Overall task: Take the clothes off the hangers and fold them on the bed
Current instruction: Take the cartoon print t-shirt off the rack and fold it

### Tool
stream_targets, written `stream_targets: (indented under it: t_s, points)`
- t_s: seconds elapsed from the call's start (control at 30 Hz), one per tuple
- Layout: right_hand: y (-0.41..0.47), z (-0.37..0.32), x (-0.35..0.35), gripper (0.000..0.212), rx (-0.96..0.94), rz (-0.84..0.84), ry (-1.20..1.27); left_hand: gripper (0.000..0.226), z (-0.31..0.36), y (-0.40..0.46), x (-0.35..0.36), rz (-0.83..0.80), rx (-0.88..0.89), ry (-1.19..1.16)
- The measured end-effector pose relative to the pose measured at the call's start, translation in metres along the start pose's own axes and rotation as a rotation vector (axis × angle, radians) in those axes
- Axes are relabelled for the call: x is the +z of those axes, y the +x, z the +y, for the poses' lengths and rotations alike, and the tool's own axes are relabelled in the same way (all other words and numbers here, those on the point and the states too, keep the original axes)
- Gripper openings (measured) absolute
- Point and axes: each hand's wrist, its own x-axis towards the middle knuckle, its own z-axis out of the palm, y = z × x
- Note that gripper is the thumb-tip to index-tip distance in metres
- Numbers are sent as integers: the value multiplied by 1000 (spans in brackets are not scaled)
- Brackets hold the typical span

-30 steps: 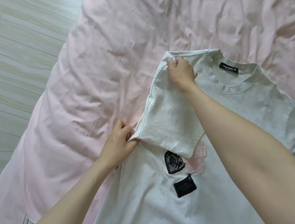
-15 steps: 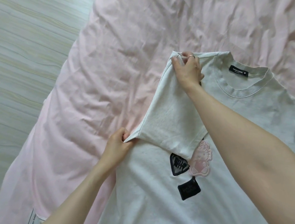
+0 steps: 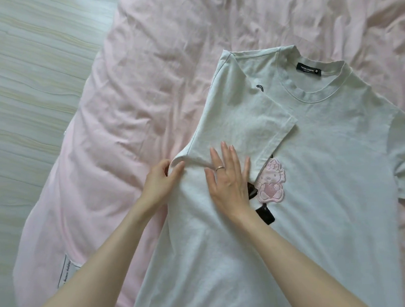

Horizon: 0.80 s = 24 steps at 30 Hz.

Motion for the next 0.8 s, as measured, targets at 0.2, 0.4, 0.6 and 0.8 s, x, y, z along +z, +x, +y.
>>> stream_targets:
  t_s: [0.2,0.4,0.6,0.8]
  points:
    - [-58,-19,-1,51,-20,28,-81,12,-15,-44,-10,-167,-64,-182]
    - [-101,-30,3,51,3,26,-40,16,-39,-62,-8,27,33,4]
    - [-134,-29,0,55,-33,-34,-72,33,-54,-71,-12,113,136,102]
    - [-164,-37,-4,57,-61,-111,-37,27,-84,-112,-10,8,46,31]
